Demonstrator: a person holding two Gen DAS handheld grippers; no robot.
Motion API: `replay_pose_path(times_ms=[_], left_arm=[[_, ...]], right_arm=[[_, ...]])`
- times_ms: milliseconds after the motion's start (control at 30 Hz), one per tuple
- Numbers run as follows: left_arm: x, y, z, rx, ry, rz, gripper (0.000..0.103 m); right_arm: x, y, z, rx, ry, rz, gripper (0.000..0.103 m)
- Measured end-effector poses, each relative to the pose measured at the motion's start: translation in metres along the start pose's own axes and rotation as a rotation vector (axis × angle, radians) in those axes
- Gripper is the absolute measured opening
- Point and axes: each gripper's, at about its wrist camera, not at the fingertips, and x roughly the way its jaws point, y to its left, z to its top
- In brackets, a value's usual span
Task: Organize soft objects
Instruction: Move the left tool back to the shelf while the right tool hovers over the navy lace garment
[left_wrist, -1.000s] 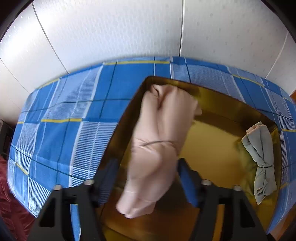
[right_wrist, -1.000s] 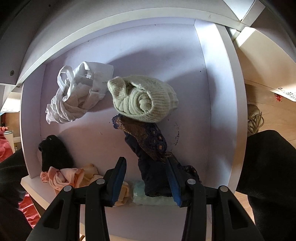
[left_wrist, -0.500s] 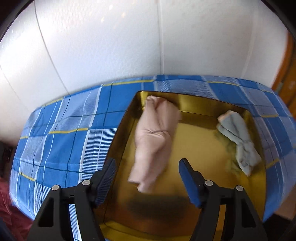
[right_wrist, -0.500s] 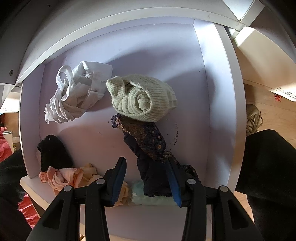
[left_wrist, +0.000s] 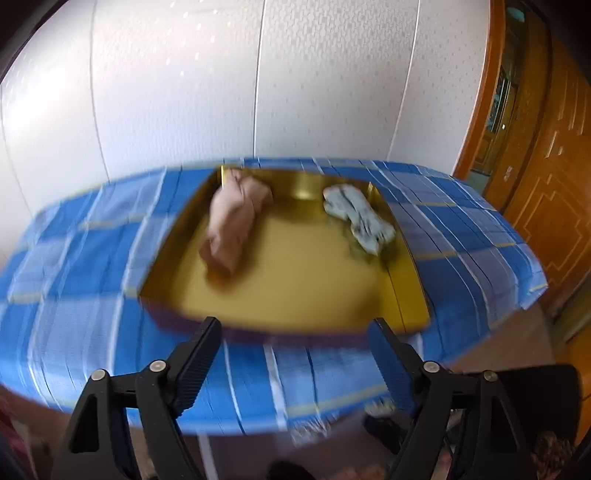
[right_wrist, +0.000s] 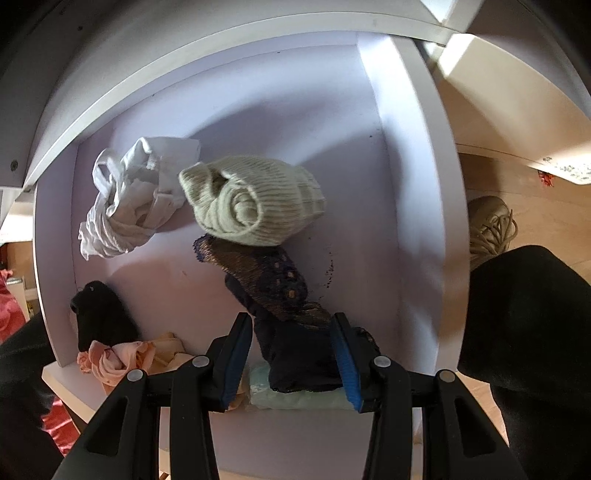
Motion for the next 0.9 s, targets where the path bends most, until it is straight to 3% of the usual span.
replay_pose_path(times_ms=[100,233,333,433,667,900], left_arm=[[0.001,-0.001,-0.034,-0.039,0.036,-0.03,0.09],[0.022,-0.006,-0.085,-0.052,0.151,-0.04,0.093],[0.052,-0.013,-0.122,-0.022,0.3,-0.068,0.095],[0.08,-0.019,-0.149,0.032,0.413,-0.048,0.095],[0.107,-0.009,-0.177,0.0,0.497,-0.015,0.095],[0.126,-0.015,-0.2,0.082,0.56,0.021,0.096]], right_arm=[[-0.003,-0.003,0.001,0.013,-0.016,0.02,0.044],[-0.005,-0.01,0.001,0.036,-0.019,0.028,0.044],[-0.002,-0.011,0.0,0.026,-0.001,0.034,0.045],[0.001,-0.005,-0.003,-0.014,0.018,0.05,0.045],[0.01,0.006,-0.005,-0.073,0.041,-0.001,0.045],[0.024,0.014,-0.007,-0.115,0.07,-0.042,0.045]])
